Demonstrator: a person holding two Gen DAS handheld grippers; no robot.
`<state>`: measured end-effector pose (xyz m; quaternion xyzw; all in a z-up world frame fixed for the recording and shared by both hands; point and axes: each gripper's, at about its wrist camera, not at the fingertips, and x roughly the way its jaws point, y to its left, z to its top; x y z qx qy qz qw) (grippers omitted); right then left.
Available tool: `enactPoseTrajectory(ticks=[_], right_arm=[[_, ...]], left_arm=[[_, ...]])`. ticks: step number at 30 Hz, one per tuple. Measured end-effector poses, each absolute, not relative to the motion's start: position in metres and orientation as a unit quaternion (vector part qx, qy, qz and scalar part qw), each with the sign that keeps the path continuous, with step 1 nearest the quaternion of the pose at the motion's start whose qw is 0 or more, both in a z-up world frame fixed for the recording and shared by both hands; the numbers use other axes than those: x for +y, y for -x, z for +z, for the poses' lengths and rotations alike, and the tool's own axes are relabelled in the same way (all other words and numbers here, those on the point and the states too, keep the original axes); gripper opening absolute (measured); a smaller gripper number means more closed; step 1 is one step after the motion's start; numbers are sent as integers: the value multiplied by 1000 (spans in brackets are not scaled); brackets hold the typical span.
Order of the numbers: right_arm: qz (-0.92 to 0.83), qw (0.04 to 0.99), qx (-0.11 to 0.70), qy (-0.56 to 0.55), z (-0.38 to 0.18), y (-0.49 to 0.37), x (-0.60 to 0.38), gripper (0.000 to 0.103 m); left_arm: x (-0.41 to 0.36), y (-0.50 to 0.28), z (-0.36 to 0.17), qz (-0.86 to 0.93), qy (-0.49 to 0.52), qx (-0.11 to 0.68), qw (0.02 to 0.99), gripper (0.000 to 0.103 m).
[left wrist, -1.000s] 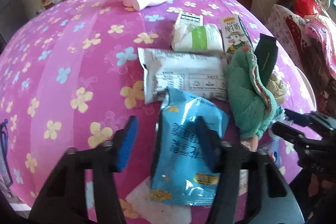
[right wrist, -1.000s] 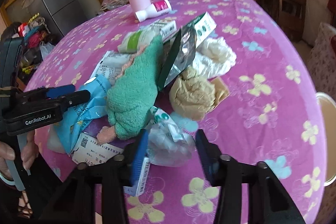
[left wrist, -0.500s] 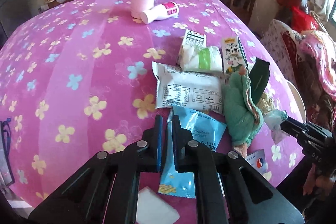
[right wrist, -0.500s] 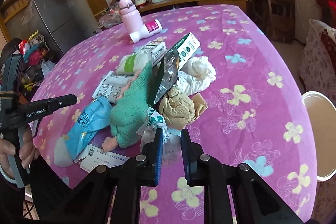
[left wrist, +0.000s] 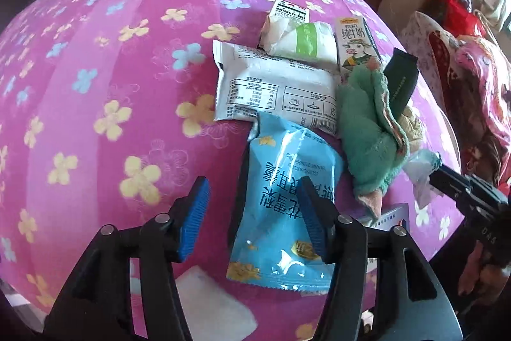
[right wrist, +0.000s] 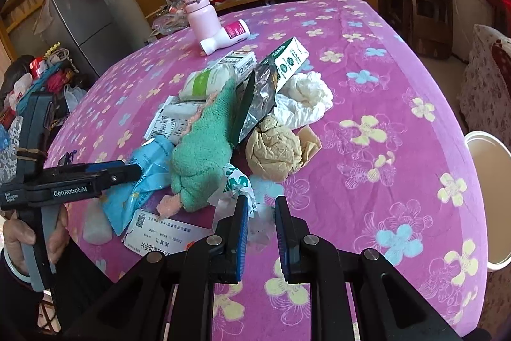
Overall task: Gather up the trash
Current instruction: 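Grasp the blue snack wrapper with the left tool while the right tool grasps the clear plastic bag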
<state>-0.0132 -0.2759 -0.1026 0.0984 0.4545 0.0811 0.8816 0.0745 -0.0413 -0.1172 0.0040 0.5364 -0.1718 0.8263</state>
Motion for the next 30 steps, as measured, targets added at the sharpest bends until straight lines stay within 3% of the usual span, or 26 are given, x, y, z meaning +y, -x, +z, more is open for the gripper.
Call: enactPoseTrajectory(ticks=[1,10,13,23,30], right_arm=[[81,880,457,-100,-104,13,-276,16],[84,876,464,-99,-109,11,-277,16],[82,876,464,-103,-110,10,-278,16],[82,871,472,-110,-116,10,-277,16],[82,863,483,-125,-122,8,-279,20]], left_arm=[[-42,-75,-118,-166,0,536,827,65],[-30,-85,-124,-184,84,569,797,65],[-32,-84,-124,-187,85,571,795,72],[-44,-77,-121,-226,71,571,786,71],[-47,-77,-126,-249,118,591,758,71]])
